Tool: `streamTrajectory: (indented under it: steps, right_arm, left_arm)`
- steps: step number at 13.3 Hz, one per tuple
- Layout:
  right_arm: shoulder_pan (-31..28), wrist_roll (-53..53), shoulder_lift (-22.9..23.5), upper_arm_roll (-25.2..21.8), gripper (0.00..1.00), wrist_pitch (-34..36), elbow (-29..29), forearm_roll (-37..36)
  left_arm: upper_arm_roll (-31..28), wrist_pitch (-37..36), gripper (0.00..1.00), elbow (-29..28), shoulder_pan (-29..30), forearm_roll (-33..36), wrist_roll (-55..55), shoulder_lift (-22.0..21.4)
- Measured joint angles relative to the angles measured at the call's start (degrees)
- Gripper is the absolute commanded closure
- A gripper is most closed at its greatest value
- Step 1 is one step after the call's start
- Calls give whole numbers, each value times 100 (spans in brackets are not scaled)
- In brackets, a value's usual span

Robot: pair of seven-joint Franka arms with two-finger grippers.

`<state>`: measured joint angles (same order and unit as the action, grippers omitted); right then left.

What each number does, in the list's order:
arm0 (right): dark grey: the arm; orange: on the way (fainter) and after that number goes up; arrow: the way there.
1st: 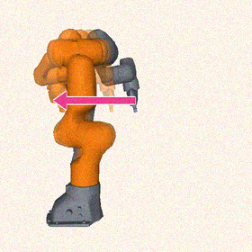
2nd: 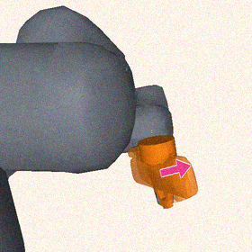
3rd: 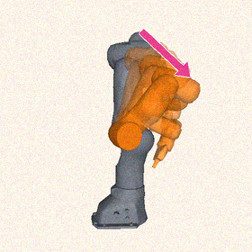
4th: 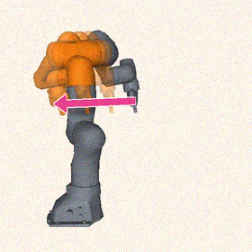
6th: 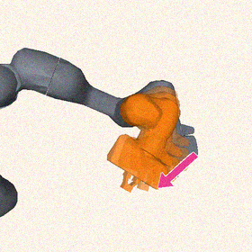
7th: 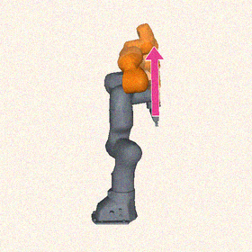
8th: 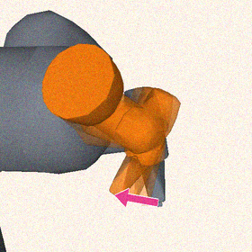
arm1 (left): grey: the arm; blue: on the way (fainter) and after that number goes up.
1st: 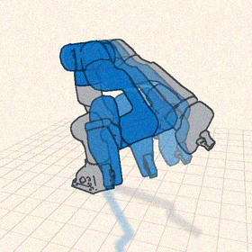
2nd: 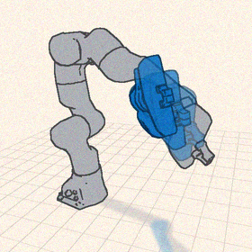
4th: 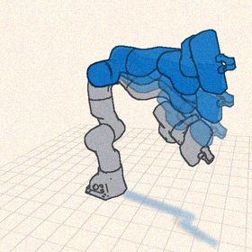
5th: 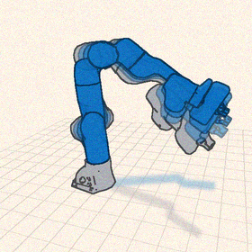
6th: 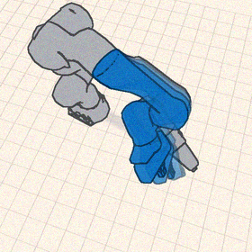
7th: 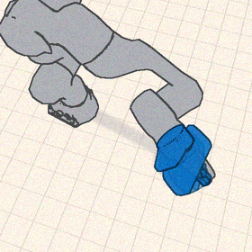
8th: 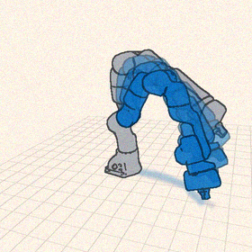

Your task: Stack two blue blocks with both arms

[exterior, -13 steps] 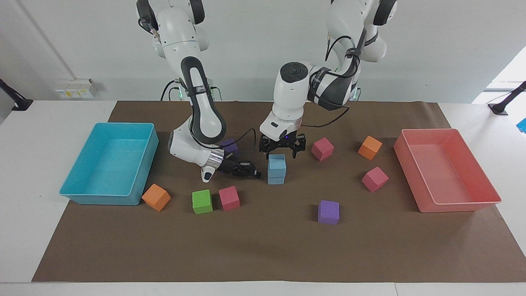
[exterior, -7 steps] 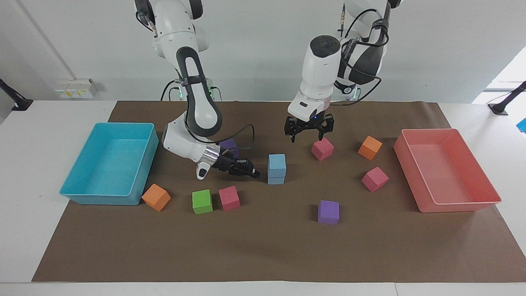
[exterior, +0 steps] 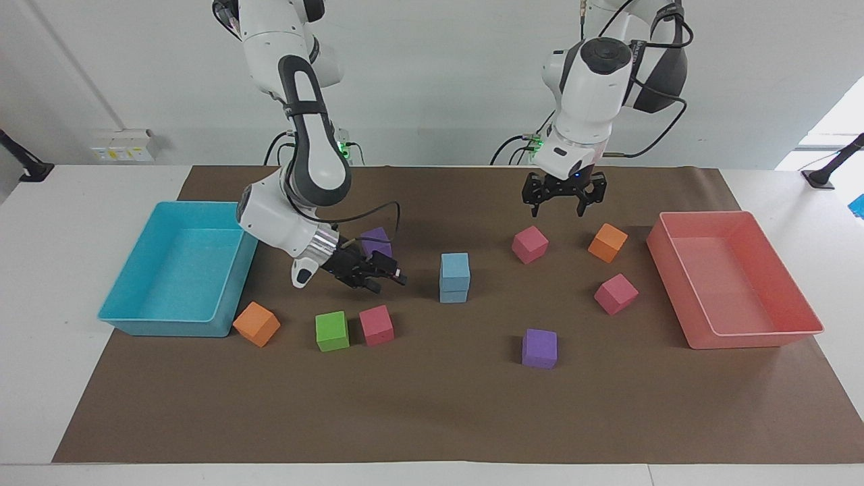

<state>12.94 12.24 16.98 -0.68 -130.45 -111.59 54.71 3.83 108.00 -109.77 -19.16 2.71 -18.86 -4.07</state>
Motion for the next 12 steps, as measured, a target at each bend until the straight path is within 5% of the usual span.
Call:
streamTrajectory:
  steps: [4, 7, 12]
  right_arm:
    - [-81, -1002, -373, -2, 0, 36, 72, -2061]
    - [-403, -1099, -587, -7, 0, 992, 376, -3649]
    - [-755, -1107, -832, -16, 0, 1961, 1018, -4956]
  left_arm:
    - [-24, -89, 0, 334, 392, -22, 162, -115]
    - [-31, -363, 0, 813, 955, -418, 748, -90]
    - [-40, -919, 0, 1897, 1291, -457, 2054, 392]
